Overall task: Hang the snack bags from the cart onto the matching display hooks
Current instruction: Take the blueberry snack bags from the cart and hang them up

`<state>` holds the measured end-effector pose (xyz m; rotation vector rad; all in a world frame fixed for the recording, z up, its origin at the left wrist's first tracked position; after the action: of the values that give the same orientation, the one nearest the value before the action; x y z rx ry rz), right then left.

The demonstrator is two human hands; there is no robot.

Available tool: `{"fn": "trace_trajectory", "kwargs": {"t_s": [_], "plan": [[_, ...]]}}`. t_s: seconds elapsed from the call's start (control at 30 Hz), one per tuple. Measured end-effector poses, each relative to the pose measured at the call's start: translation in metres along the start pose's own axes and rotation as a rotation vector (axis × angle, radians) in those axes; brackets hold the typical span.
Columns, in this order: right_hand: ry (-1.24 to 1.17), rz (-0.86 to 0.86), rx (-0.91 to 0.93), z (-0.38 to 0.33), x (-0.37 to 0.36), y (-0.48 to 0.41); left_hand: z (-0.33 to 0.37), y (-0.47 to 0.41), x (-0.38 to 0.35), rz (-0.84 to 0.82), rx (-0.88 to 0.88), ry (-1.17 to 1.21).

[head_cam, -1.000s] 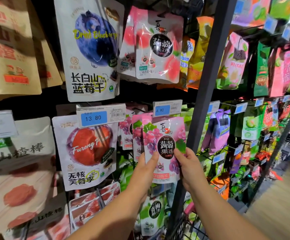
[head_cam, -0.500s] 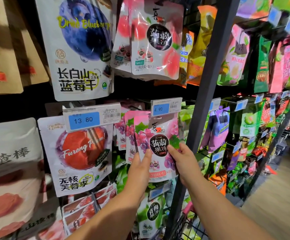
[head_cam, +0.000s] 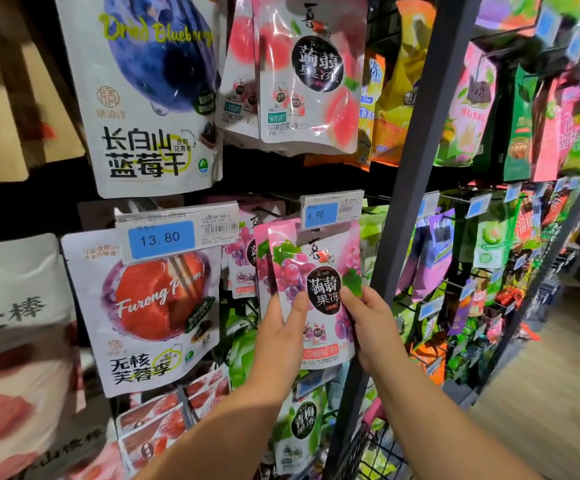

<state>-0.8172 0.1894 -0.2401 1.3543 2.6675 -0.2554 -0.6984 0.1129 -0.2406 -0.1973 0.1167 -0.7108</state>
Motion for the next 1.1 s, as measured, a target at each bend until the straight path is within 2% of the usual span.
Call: {"fn": "trace_trajectory", "kwargs": {"t_s": [0.47,0.7,0.87,1.1], "plan": [[0.178,0.062,-0.063,0.000,-0.016,-0.025,0.003,-0.019,0.009,0.115,0.048,-0.066],[0.220,0.102,-0.101,0.005,-0.038,-0.045,-0.016,-0.036,0.017,0.135,0.080,-0.228],[0.276,0.120,-0.135,0.021,-0.045,-0.061,-0.011,-0.045,0.025,0.157,0.136,-0.190],[0.324,0.104,-0.164,0.029,-0.046,-0.052,-0.037,-0.050,0.033,0.193,0.108,-0.188]]}}
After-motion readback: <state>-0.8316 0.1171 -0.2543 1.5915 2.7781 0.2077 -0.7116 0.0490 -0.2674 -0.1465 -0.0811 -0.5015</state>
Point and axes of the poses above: each hand's wrist, its own y-axis away from the middle knuckle, its own x-axis out of the back of the hand, z = x × y, the point moved 2 cm from there along -y, towards the middle knuckle, and after that the axes turned 4 degrees about -x, right-handed, at the moved point
